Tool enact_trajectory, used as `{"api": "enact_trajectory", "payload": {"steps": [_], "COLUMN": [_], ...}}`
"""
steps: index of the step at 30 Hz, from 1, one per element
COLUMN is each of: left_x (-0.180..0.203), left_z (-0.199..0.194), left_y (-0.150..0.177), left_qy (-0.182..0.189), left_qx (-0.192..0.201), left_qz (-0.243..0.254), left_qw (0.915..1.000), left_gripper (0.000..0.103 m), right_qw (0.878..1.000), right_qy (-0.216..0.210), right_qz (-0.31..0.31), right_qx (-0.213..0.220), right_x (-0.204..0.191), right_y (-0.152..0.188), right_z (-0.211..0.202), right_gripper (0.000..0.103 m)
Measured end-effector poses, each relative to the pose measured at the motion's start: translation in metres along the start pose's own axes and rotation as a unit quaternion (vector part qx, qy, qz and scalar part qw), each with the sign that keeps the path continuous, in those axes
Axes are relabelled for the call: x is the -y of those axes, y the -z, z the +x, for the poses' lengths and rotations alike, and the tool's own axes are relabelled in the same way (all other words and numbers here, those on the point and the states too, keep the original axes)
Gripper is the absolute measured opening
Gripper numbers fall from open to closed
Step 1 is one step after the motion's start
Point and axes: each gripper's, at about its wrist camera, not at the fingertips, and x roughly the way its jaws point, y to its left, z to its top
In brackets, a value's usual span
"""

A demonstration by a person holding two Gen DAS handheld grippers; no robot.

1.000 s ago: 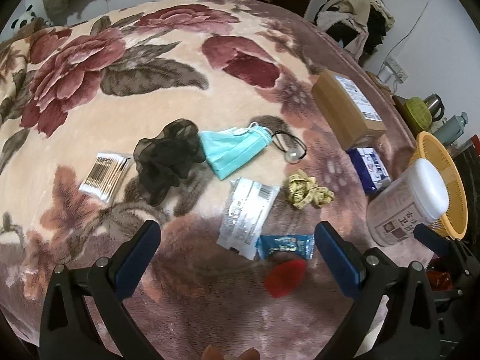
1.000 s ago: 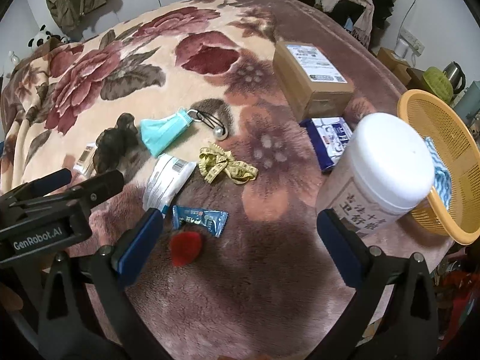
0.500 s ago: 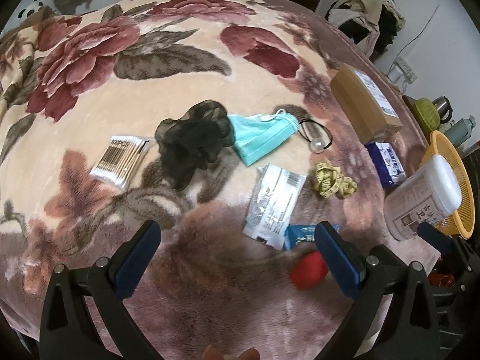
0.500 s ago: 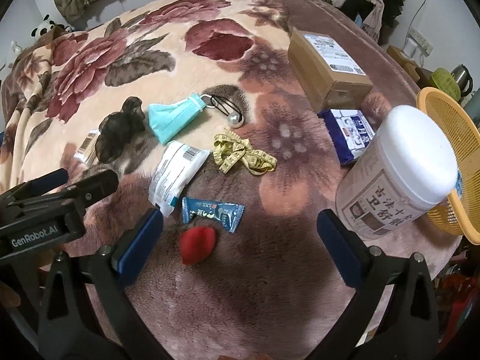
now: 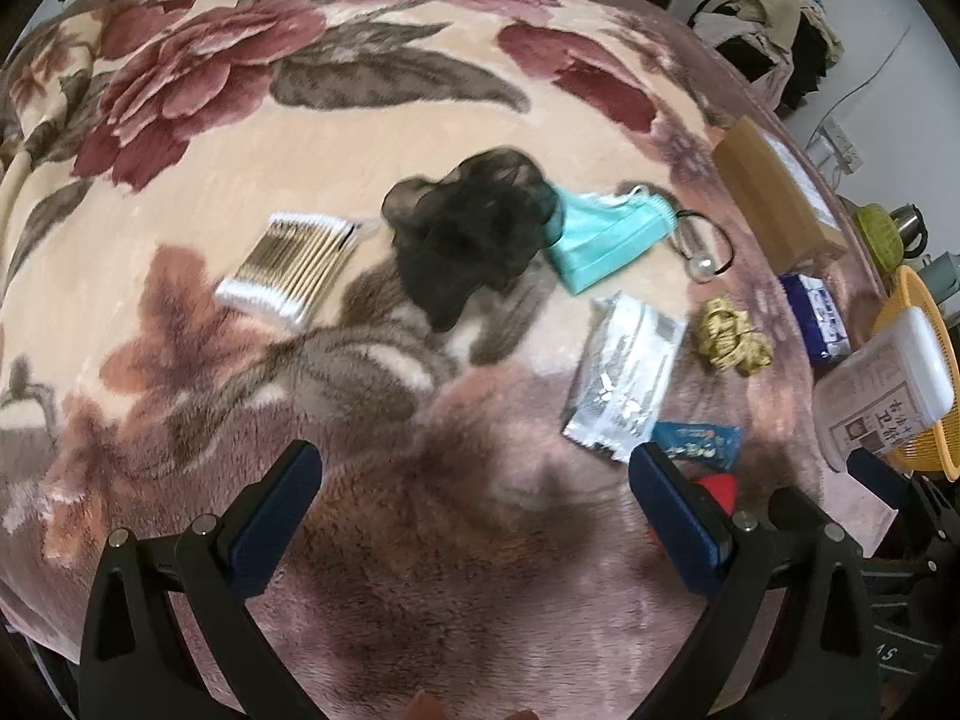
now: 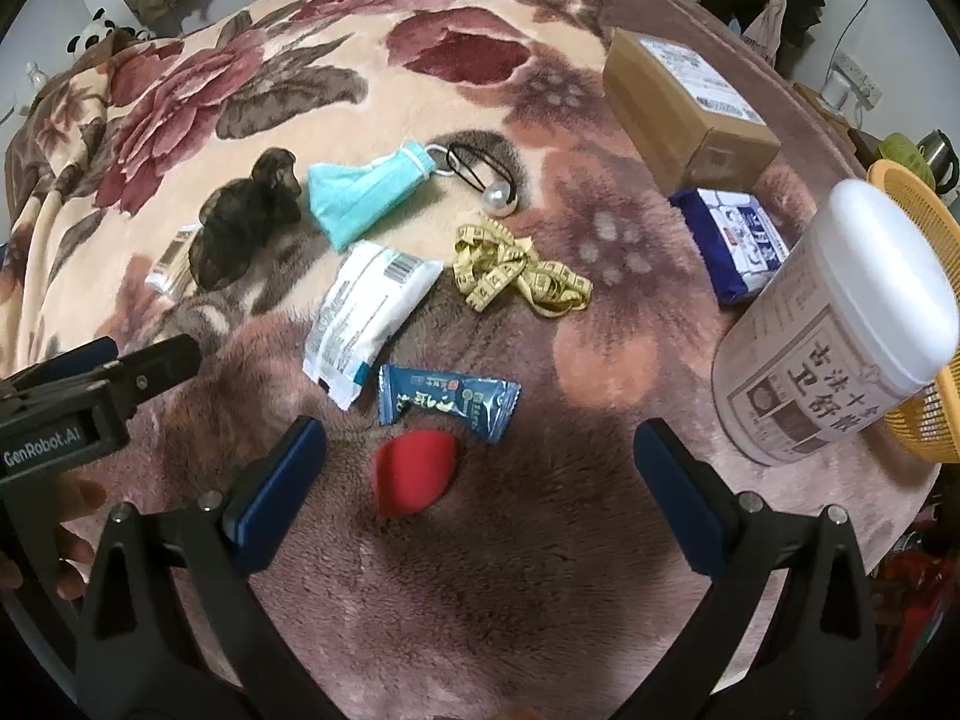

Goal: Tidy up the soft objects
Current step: 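Grasp the red sponge with the right gripper while the left grasps the white wipe packet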

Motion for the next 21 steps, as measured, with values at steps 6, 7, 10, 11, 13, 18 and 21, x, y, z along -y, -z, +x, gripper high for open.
{"api": "enact_trajectory", "payload": {"steps": [6,7,10,11,13,18,21], "left_x": [-0.009,-0.011,-0.016,-0.018,-0.022,-0.017,-0.001], "left_z": [0.019,0.022,0.028,0.030,0.031,0.030,0.031], "left_y": [0.011,0.013,0.017,0.018,0.020,0.017,0.008], "left_qy": [0.000,0.000,-0.003,-0.005,-0.006,0.010,0.020], "left_qx": [-0.024,-0.028,-0.034,-0.035,-0.036,-0.030,-0.019], "left_qz": [-0.014,-0.017,-0.020,-0.021,-0.023,-0.017,-0.005], "left_qw": [0.9996,0.9995,0.9992,0.9991,0.9991,0.9993,0.9996], "left_gripper": [0.103,0.103,0.102,0.102,0.102,0.102,0.101], "right_qw": [0.999,0.999,0.998,0.997,0.997,0.997,0.998], "right_qy": [-0.030,-0.035,-0.046,-0.049,-0.046,-0.043,-0.042], "right_qz": [0.013,0.015,0.013,0.011,0.008,0.005,0.016], "right_qx": [-0.023,-0.024,-0.043,-0.050,-0.062,-0.064,-0.044], "right_x": [-0.002,-0.004,-0.013,-0.017,-0.022,-0.024,-0.011], "right_y": [0.014,0.016,0.019,0.019,0.021,0.021,0.014], "right_z": [0.020,0.023,0.038,0.043,0.053,0.061,0.051], "right_gripper": [0.102,0.101,0.082,0.077,0.074,0.042,0.041]}}
